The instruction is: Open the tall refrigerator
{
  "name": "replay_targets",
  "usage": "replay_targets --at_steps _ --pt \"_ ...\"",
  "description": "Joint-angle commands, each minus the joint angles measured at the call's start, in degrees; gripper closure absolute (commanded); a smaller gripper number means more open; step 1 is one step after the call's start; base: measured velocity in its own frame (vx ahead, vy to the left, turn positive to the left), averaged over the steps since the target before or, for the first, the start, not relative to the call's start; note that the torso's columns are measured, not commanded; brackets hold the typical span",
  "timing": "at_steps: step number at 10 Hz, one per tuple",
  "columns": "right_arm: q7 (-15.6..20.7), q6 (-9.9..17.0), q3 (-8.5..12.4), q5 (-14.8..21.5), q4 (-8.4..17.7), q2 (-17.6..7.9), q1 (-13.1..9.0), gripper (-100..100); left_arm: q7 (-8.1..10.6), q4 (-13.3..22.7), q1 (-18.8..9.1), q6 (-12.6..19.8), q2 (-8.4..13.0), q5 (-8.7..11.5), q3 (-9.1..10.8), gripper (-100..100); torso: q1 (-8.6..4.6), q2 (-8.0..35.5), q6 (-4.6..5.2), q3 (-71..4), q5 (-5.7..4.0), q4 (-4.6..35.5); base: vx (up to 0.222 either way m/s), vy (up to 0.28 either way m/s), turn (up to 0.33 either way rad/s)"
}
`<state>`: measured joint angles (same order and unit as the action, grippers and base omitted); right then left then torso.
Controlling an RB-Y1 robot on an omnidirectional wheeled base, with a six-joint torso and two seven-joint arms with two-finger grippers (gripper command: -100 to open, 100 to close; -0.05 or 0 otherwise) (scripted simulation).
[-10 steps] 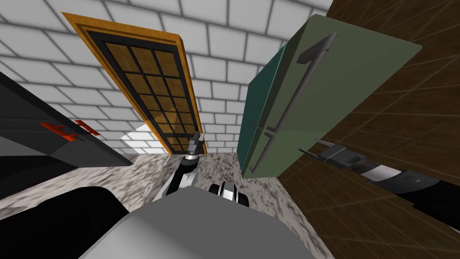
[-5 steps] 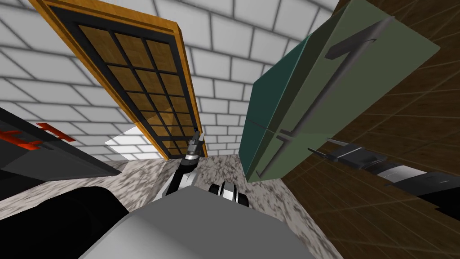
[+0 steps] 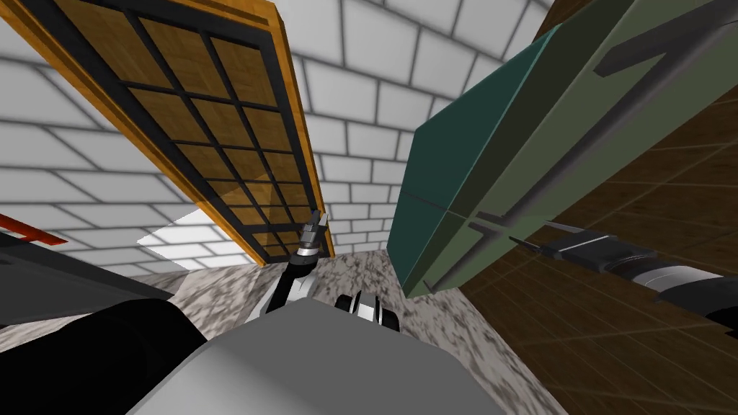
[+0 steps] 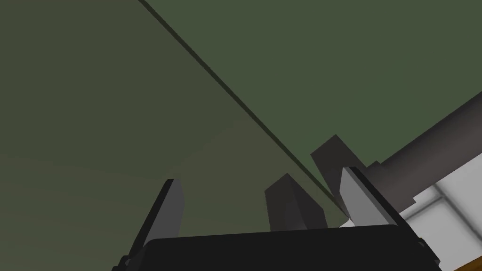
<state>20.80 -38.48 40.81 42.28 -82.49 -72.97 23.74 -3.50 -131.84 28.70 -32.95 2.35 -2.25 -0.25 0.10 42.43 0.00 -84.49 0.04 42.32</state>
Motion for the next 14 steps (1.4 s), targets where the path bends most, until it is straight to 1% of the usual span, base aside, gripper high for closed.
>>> replay_targets --at_steps 1,2,3,4,6,7,8,9,10,11,12,13,14 --pt "-0.6 2.9 0.6 1.2 1.1 -1.3 0.8 -100 0.00 0.0 0.0 0.0 0.0 0.0 0.00 0 -0.13 0.0 -0.01 0.0 -0.03 0.0 0.066 0.177 -0.108" --pt "-0.6 4.4 0.9 1.8 2.6 -2.2 1.1 -100 0.00 0.0 0.0 0.0 0.0 0.0 0.01 0 0.01 -0.1 -0.19 0.0 0.04 0.0 0.117 0.235 -0.106" --pt "-0.7 5.1 1.1 2.2 3.3 -2.6 1.2 -100 0.00 0.0 0.0 0.0 0.0 0.0 0.01 0 0.37 -0.2 -0.15 -0.1 0.13 -0.1 0.121 0.268 -0.134" --pt "-0.8 6.4 1.3 2.7 4.6 -3.4 1.4 -100 0.00 0.0 0.0 0.0 0.0 0.0 0.01 0 0.64 -0.3 -0.40 -0.2 0.26 -0.1 0.094 0.252 -0.131" --pt "-0.8 7.7 1.6 3.3 5.9 -4.1 1.7 -100 0.00 0.0 0.0 0.0 0.0 0.0 0.01 0 0.96 -0.3 -0.75 -0.2 0.42 -0.1 0.061 0.182 -0.075" --pt "-0.7 8.0 1.6 3.3 6.3 -3.7 1.8 -100 0.00 0.0 0.0 0.0 0.0 0.0 0.01 0 1.11 -0.2 -0.80 -0.1 0.46 -0.1 0.018 0.048 -0.073" --pt "-0.2 8.9 0.7 3.2 7.6 -2.2 1.4 -100 0.00 0.0 0.0 0.0 0.0 0.0 0.02 0 0.89 -0.1 -0.67 -0.1 0.44 0.0 0.085 -0.094 0.048" --pt "-0.3 8.4 1.3 3.3 7.6 -2.7 1.6 -100 0.00 0.0 0.0 0.0 0.0 0.0 0.03 0 0.24 -0.3 -0.46 -0.2 0.21 -0.1 0.050 -0.060 0.010" --pt "-0.2 8.4 1.2 3.3 7.8 -2.6 1.6 100 0.00 0.0 0.0 0.0 0.0 0.0 0.03 0 0.07 -0.3 -0.26 -0.2 0.05 -0.1 0.003 -0.007 -0.006" --pt "0.0 7.4 1.3 2.8 6.7 -2.3 1.5 100 0.00 0.0 0.0 0.0 0.0 0.0 0.02 0 0.04 -0.1 -0.10 -0.1 0.02 0.0 -0.036 -0.123 0.028" --pt "0.3 6.3 1.4 2.4 5.7 -2.0 1.4 100 0.00 0.0 0.0 0.0 0.0 0.0 0.03 0 -0.39 0.0 -0.02 0.0 -0.09 0.0 -0.150 -0.278 0.076" --pt "0.3 6.3 1.4 2.4 5.7 -2.0 1.4 100 0.00 0.0 0.0 0.0 0.1 0.0 0.05 0 -0.81 0.3 0.02 0.2 -0.26 0.1 -0.193 -0.265 0.030" --pt "0.5 5.2 1.4 1.9 4.6 -1.7 1.3 100 0.00 0.0 0.0 0.0 0.1 0.0 0.05 0 -0.54 0.3 0.07 0.2 -0.22 0.1 -0.151 -0.221 0.015"
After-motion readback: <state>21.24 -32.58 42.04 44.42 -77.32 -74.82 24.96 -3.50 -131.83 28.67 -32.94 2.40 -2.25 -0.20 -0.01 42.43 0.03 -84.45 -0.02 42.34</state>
